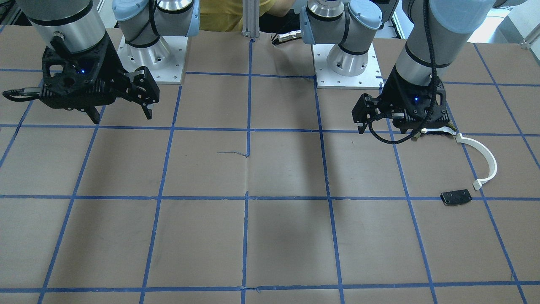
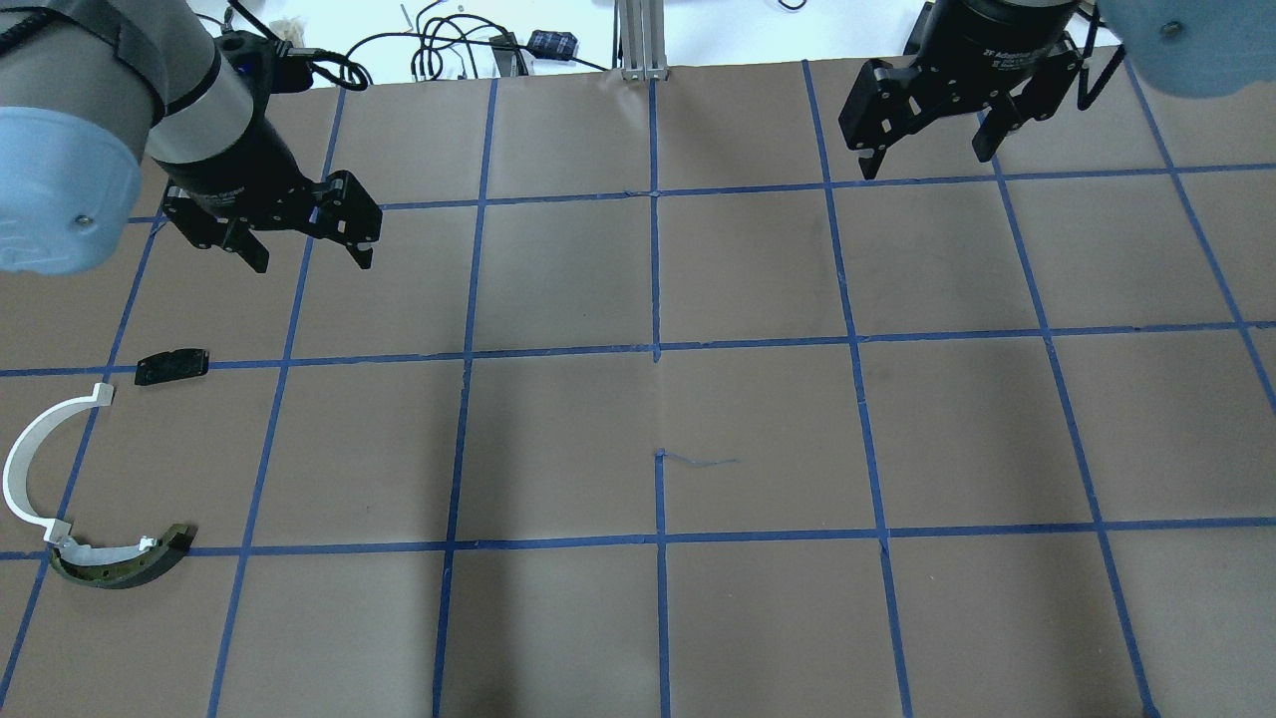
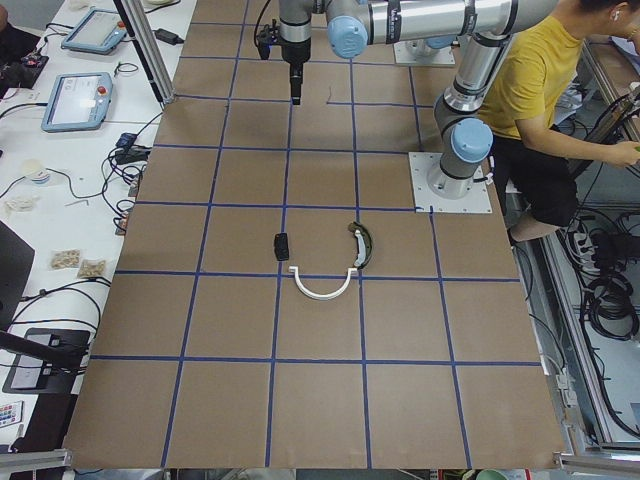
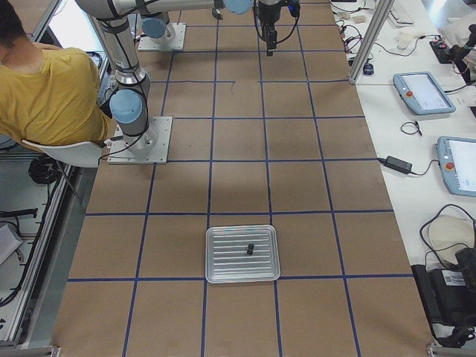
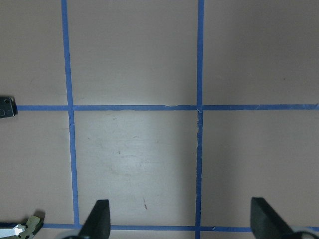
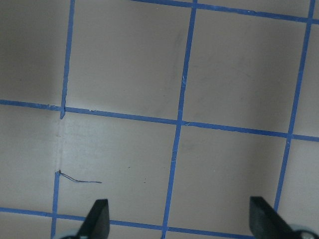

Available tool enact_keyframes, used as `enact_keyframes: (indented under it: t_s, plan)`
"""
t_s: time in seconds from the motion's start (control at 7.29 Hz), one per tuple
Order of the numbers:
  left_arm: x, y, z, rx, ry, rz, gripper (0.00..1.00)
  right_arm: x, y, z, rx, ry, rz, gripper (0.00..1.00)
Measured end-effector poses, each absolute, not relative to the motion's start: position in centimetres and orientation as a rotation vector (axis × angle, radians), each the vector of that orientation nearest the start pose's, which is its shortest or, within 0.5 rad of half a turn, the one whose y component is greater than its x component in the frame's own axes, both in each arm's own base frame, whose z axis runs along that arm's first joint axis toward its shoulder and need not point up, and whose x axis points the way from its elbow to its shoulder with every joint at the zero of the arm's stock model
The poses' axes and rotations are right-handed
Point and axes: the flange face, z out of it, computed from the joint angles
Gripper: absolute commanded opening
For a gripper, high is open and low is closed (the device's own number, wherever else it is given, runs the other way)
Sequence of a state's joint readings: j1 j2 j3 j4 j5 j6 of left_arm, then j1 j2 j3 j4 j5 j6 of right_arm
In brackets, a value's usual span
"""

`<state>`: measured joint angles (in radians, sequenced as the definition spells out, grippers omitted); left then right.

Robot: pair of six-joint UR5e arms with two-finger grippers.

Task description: Place bearing gear from tray to pile

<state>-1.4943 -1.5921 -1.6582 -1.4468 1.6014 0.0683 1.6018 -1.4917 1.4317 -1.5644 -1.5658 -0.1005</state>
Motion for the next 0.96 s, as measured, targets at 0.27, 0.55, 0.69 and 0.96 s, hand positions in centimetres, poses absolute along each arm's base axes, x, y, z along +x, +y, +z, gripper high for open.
enact_keyframes:
  t_s: [0.27, 0.55, 0.69, 0.96]
  plan:
    - [-9.2, -50.9, 44.7, -0.014, 3.110, -0.020, 1.00, 14.5, -52.5, 51.6, -0.247, 3.133, -0.065, 1.00]
    - [-9.2, -50.9, 44.5, -0.014, 3.111, -0.017, 1.00, 10.5, -52.1, 53.2, -0.353, 3.185, -0.082, 1.00]
    - [-9.2, -50.9, 44.5, -0.014, 3.111, -0.016, 1.00, 6.3, -52.3, 53.7, -0.462, 3.193, -0.069, 1.00]
    - [-9.1, -50.9, 44.6, -0.016, 3.113, -0.017, 1.00, -6.7, -53.9, 50.5, -0.611, 3.153, 0.043, 1.00]
